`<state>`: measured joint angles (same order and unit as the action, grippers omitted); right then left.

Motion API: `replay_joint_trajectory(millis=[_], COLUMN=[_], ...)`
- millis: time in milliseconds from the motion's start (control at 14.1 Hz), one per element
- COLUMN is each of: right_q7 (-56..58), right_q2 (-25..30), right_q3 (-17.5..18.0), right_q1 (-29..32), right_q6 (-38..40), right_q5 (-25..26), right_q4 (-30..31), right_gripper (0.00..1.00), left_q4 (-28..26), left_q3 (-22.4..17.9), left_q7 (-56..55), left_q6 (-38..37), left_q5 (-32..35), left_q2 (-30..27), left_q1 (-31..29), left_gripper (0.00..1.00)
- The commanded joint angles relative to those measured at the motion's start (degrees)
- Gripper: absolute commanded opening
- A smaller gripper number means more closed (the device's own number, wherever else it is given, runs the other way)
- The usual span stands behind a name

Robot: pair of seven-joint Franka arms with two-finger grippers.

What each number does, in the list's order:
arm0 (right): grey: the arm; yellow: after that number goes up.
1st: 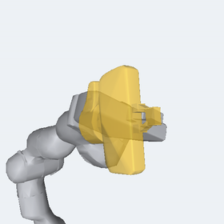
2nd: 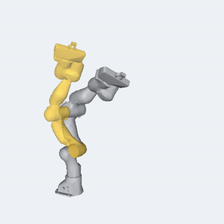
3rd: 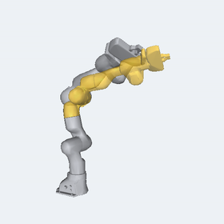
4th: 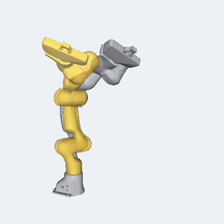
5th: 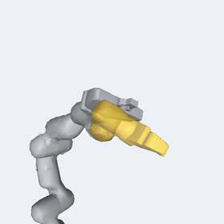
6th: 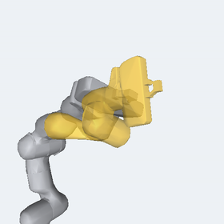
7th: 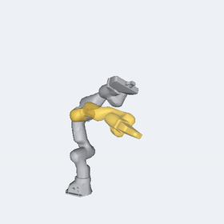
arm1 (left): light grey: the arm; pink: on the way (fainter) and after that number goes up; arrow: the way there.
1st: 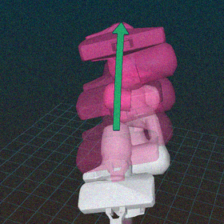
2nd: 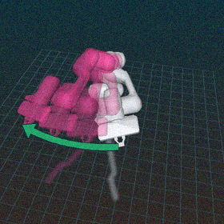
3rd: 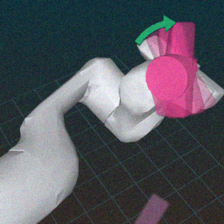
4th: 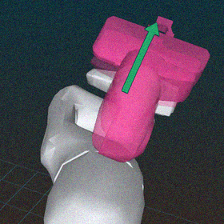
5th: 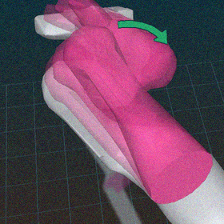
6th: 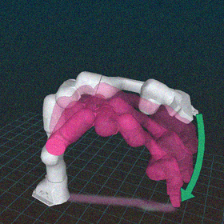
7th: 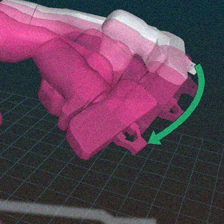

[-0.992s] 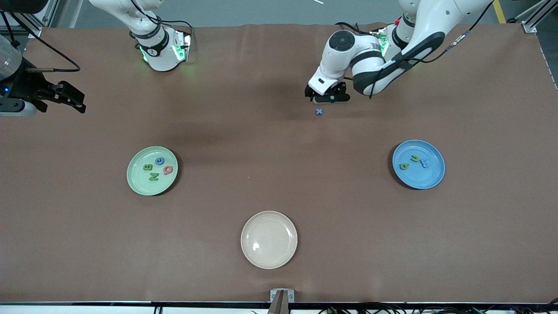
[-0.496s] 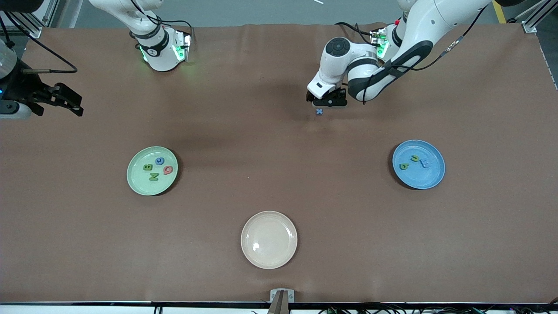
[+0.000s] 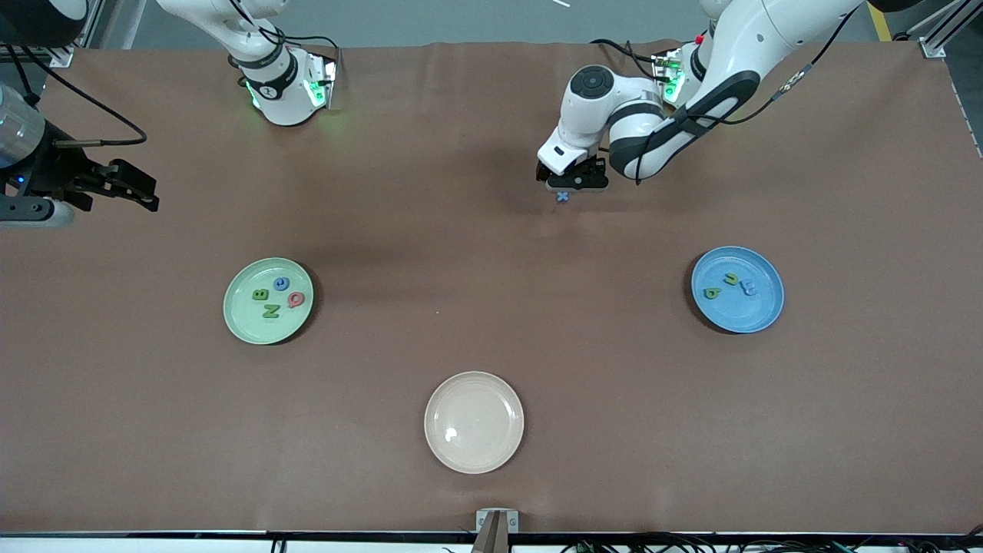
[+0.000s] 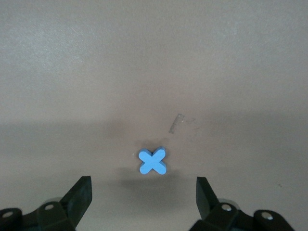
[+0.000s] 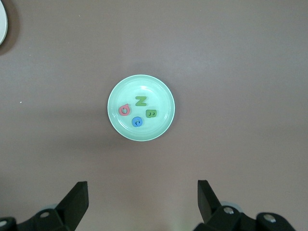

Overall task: Sort upper and lower case letters into plates
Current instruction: 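Lower the left gripper onto the blue x and close it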

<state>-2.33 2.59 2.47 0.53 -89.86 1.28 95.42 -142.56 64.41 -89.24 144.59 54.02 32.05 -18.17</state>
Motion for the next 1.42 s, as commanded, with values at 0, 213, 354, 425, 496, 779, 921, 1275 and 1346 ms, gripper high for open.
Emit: replay_joint_trajectory(millis=[0,213,354,425,496,779,921,1275,1346], right_q7=[0.58,0.93,1.02,1.1,1.1,1.19,1.19,1.19,1.19], right_q2=[0.74,2.06,3.29,4.52,5.49,6.99,6.73,5.5,5.06], right_q3=[-0.27,-0.54,-0.54,-0.54,-0.54,-0.45,-0.54,-0.45,-0.45], right_q1=[0.0,0.35,0.26,0.26,0.26,0.44,0.44,0.44,0.44], right_q6=[0.21,-0.32,-0.32,-0.84,-1.46,-1.37,-1.55,-1.73,-1.55], right_q5=[-2.24,-3.74,-3.74,-3.66,-3.65,-2.95,-2.95,-3.22,-3.22], right_q4=[0.89,1.87,2.48,3.62,4.68,5.04,5.21,3.99,3.2], right_gripper=[1.0,1.0,1.0,1.0,1.0,1.0,1.0,1.0,1.0], left_q4=[1.93,3.52,4.05,4.13,4.31,4.31,4.31,4.4,4.4], left_q3=[-4.19,-7.8,-7.98,-7.98,-8.07,-8.42,-8.86,-9.3,-9.3], left_q7=[-1.81,-2.42,-2.43,-2.43,-2.43,-4.18,-5.93,-10.69,-10.69], left_q6=[0.34,0.34,0.34,0.34,0.34,0.34,0.34,0.34,0.34], left_q5=[1.96,2.05,2.05,2.05,2.05,2.75,5.47,10.93,10.93], left_q2=[0.73,1.35,1.96,2.31,2.32,2.67,3.11,4.69,4.6], left_q1=[4.79,8.41,8.41,8.41,8.41,9.38,9.56,9.12,8.59], left_gripper=[0.86,0.79,0.77,0.72,0.69,0.54,0.44,0.23,0.22])
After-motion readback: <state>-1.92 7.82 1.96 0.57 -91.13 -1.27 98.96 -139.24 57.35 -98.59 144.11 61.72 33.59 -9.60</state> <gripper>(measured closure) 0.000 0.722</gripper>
